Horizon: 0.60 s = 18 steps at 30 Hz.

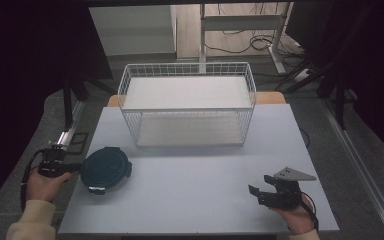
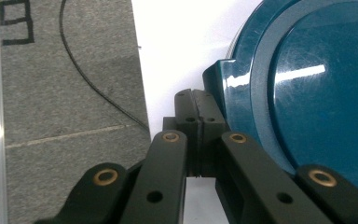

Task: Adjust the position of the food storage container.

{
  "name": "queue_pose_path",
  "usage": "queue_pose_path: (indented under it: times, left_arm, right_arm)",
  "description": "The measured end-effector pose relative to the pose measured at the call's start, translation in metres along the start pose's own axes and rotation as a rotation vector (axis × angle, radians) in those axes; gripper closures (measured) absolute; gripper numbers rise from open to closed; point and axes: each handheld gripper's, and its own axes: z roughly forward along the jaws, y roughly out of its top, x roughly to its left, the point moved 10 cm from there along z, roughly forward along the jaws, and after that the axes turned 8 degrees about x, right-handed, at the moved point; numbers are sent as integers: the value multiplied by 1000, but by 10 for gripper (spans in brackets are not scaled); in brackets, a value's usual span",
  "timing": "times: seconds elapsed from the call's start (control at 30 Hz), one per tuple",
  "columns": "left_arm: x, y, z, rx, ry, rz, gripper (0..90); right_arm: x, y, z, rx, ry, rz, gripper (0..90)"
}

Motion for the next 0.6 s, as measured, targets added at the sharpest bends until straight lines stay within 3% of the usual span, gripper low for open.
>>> queue_pose_path:
  times: [0.6]
  left_arm:
    - [-44,10,9,8,-50,89,900]
  right_arm:
    - [1,0,1,1,-1,1,284]
